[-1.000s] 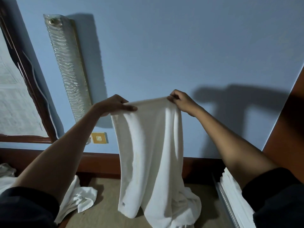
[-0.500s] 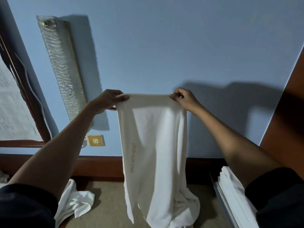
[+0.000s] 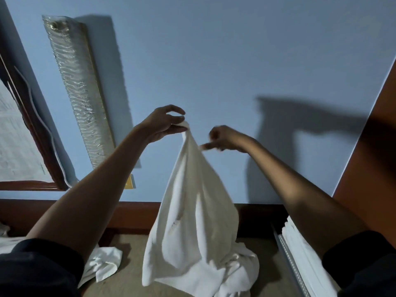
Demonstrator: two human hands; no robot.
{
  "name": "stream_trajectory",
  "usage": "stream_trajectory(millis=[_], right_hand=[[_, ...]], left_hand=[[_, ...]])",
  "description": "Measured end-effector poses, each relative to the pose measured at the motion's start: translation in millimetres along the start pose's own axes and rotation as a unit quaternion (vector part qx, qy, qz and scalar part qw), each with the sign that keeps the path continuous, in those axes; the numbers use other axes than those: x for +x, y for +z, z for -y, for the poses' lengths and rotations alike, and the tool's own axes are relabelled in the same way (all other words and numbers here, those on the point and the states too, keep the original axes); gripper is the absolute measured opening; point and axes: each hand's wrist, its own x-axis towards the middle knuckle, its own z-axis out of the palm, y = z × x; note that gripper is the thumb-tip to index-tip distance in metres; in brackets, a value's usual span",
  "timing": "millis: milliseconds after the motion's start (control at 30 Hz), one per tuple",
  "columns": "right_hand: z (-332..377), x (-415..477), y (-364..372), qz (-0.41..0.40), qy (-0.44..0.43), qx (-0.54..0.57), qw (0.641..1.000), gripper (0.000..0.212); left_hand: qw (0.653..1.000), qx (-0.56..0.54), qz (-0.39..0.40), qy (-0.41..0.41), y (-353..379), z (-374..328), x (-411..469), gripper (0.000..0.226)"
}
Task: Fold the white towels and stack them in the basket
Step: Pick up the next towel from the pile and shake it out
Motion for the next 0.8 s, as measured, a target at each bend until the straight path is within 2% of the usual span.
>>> stream_trajectory(millis=[33,67,100,167,267,333,467,600,800], right_hand=[[8.3,-4.1,6.9,0.074,0.009,0.021,0.997,0.048],[14.0,-7.1,14.0,0.114,0.018,0.041,0.992,0.049],[17.5,-8.9,21.3,0.119,0.022,0.059,0.991,0.050],[17.5,-6.7,34.1,0.062,0.021,0.086,0.994,0.048],[4.2,-1.1,39.7,-0.072,0.019,0.109,0.991,0.024],[-7.7,0.3,36.1,-0.089,0.017,0.146,0.985,0.014],[-18.5,-1.8,27.5,-0.080,0.012,0.227,0.971,0.011],[-23.5,-2.3,19.3,-0.052,0.019,0.311,0.949,0.008],[-25.6,0.7,8.7,-0.013,0.016,0.278,0.960,0.027]], left_hand=[[1.000,-0.010,0.014,-0.001,8.7,0.2,1.4,0.014],[1.000,-0.009,0.025,0.002,17.2,1.0,2.8,0.016],[0.999,-0.006,0.033,0.008,24.9,1.5,3.8,0.019],[0.999,-0.003,0.046,0.026,35.8,-0.1,3.5,0.028],[0.996,0.017,0.064,0.053,36.2,-5.3,1.4,0.041],[0.995,0.019,0.058,0.074,31.3,-6.7,1.2,0.040],[0.994,0.021,-0.005,0.106,23.8,-7.8,2.8,0.020],[0.983,0.114,-0.106,0.098,8.5,-6.0,5.1,0.024],[0.961,0.190,-0.178,0.093,-2.8,7.8,11.9,0.029]])
